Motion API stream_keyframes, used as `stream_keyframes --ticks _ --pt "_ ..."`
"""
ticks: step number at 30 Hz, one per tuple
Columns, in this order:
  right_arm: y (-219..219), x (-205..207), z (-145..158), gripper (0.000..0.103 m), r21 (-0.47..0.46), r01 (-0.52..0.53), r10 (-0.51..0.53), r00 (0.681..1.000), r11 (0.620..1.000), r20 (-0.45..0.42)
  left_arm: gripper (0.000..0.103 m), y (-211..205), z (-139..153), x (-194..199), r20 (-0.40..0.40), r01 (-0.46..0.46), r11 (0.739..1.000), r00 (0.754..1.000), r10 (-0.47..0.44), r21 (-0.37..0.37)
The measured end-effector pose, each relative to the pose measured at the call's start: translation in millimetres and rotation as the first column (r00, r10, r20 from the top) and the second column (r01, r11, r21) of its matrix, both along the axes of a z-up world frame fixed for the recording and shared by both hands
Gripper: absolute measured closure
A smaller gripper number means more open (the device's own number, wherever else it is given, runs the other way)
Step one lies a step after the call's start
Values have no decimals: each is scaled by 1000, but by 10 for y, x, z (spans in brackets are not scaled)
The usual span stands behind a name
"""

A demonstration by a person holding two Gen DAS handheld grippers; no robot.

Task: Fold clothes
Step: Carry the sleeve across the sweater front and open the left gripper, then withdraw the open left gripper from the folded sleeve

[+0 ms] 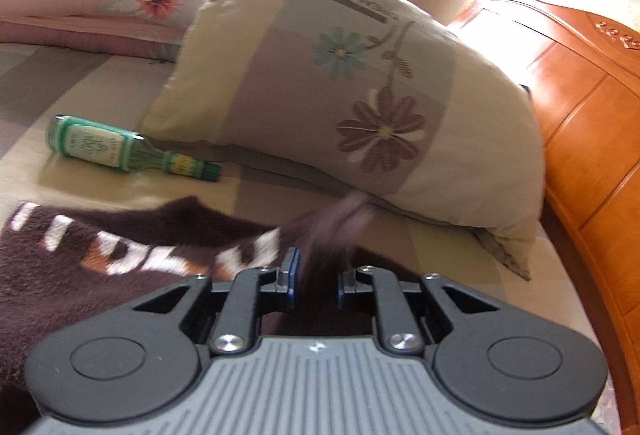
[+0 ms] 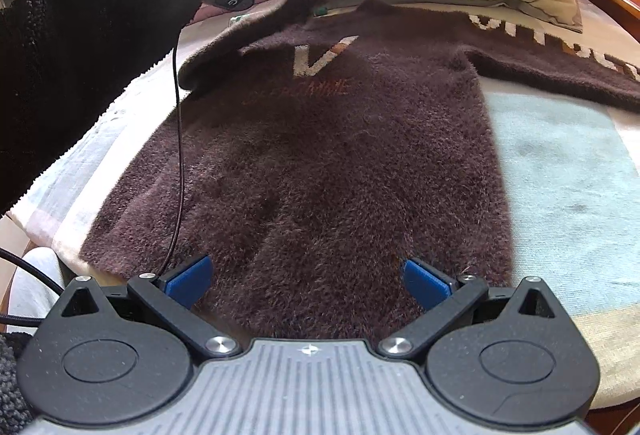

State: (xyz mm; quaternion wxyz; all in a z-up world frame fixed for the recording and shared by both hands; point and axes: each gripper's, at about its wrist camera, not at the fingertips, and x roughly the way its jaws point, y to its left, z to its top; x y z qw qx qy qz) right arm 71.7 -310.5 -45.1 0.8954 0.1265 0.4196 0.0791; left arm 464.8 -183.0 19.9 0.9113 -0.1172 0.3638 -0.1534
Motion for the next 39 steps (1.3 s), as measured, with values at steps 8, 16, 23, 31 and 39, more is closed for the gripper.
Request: stream_keyframes --ticks 8,16,23,31,39 --pt "76 -31 54 0 -20 -7 7 1000 1000 -4 84 -26 155 -139 44 94 996 995 -94 4" --pt "209 53 43 0 -27 -25 25 999 999 -22 73 905 316 -245 77 88 995 993 -92 57" --pt "458 240 2 0 -20 -60 59 998 998 -35 73 1681 111 -155 9 28 997 1000 -28 68" --pt "630 450 -50 0 -64 -60 54 995 996 -79 73 1747 -406 -121 -90 139 989 987 -134 49" --pt "741 665 -145 0 -103 -32 19 992 994 -124 58 1802 -590 -315 -36 278 951 961 -275 135"
